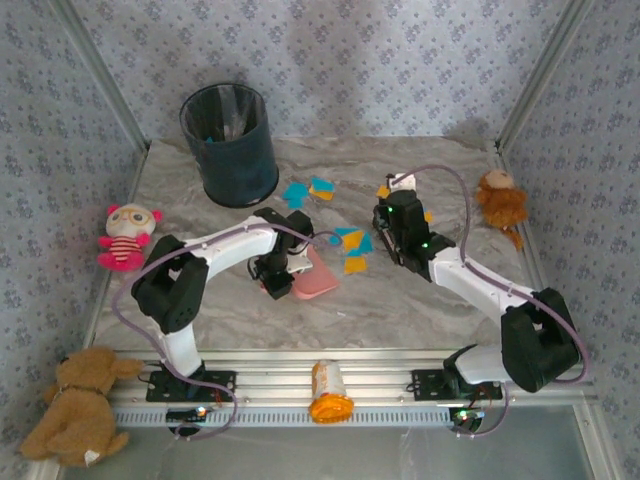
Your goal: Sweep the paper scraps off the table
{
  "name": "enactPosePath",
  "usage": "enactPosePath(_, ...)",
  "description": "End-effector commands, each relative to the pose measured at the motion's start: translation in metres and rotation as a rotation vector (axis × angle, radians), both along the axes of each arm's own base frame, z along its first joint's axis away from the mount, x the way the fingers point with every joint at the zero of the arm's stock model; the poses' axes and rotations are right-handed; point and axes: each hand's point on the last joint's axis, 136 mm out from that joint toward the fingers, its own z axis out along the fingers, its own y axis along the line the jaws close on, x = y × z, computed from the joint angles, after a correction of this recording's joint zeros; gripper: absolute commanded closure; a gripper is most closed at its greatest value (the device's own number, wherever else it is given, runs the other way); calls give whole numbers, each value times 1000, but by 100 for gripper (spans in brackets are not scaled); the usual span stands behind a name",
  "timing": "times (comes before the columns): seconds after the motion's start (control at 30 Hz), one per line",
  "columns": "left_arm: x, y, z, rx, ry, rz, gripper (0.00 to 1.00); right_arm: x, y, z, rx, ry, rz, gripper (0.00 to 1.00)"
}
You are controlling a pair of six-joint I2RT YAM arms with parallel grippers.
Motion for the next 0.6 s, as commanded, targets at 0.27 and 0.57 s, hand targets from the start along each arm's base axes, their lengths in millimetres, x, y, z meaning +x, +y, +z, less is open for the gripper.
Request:
enactPosePath(0.27, 7, -6, 2, 29, 16, -36, 100, 4, 26, -7, 8, 13, 40, 100)
enactPosePath(0.57, 14, -9, -4, 51, 18, -18, 100, -1, 49, -11, 32, 33, 116, 100)
